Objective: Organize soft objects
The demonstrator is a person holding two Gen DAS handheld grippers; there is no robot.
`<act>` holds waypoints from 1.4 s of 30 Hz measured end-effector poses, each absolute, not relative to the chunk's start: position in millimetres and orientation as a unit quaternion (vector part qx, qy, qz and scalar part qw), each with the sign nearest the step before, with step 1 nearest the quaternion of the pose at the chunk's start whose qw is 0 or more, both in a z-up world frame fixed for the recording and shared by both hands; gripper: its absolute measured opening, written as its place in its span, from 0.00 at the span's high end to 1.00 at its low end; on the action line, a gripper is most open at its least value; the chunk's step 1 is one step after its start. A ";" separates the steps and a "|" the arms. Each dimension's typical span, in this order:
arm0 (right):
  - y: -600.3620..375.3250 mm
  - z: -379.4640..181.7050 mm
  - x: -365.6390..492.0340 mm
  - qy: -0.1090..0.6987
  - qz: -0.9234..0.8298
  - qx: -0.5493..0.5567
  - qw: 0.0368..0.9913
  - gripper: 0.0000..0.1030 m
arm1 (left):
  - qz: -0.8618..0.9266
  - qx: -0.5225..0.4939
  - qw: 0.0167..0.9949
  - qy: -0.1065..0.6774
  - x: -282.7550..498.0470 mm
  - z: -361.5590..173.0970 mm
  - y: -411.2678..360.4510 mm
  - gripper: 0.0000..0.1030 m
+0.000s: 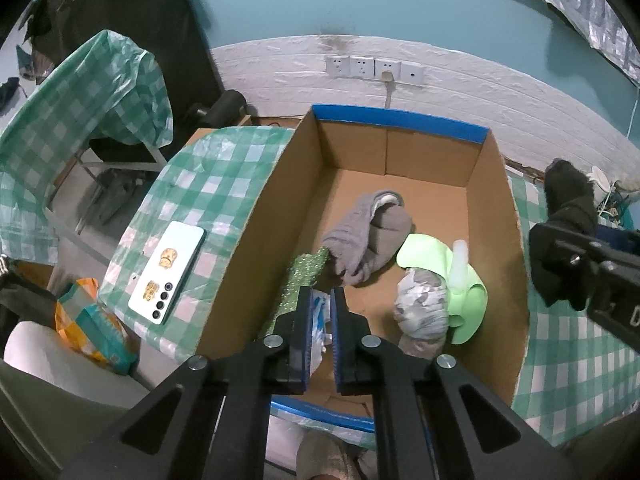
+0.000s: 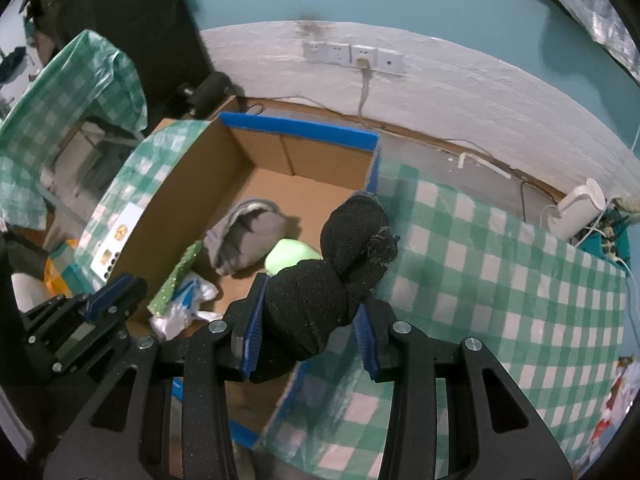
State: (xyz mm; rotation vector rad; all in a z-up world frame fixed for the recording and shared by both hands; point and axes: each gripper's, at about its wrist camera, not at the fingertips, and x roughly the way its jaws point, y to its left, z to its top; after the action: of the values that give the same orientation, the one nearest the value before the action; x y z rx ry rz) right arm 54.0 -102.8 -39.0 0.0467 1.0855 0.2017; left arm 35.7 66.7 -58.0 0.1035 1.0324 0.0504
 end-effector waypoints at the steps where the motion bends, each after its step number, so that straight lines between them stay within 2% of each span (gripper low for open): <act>1: -99.1 -40.8 55.4 0.517 0.101 0.021 0.850 0.62 | 0.026 0.049 0.868 0.493 36.0 -58.2 68.9 0.92; 10: -79.5 -54.2 59.7 0.527 0.125 0.016 0.840 0.58 | 0.043 0.040 0.865 0.498 37.0 -62.5 88.1 0.92; 13: -76.2 -56.9 60.0 0.530 0.126 0.013 0.839 0.54 | 0.047 0.039 0.865 0.498 36.3 -62.0 91.1 0.92; 18: -75.3 -56.6 58.9 0.525 0.121 0.009 0.842 0.41 | 0.049 0.036 0.862 0.503 36.0 -61.4 91.5 0.92; 21: -76.5 -54.6 57.9 0.520 0.119 0.011 0.846 0.38 | 0.054 0.037 0.857 0.510 37.4 -63.3 92.6 0.91; 24: -78.9 -52.5 57.2 0.517 0.116 0.015 0.848 0.38 | 0.055 0.034 0.856 0.514 38.1 -63.3 94.3 0.81; 26: -82.8 -51.5 56.8 0.516 0.112 0.020 0.849 0.37 | 0.058 0.033 0.859 0.508 37.2 -61.2 94.4 0.64; 29: -89.4 -49.2 55.3 0.517 0.105 0.027 0.849 0.37 | 0.057 0.035 0.869 0.491 34.4 -55.0 92.3 0.46; 32: -94.1 -44.6 53.2 0.513 0.100 0.031 0.852 0.37 | 0.049 0.039 0.875 0.479 31.6 -49.2 88.5 0.38; 42: -110.1 -27.9 37.5 0.496 0.090 0.042 0.863 0.36 | 0.025 0.045 0.886 0.461 22.8 -36.5 77.7 0.22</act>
State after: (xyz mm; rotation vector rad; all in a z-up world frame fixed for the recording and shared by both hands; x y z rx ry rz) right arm 37.5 -110.1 -27.9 0.0887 1.0401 0.1879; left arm 22.8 77.7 -36.5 0.0943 0.9580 0.0525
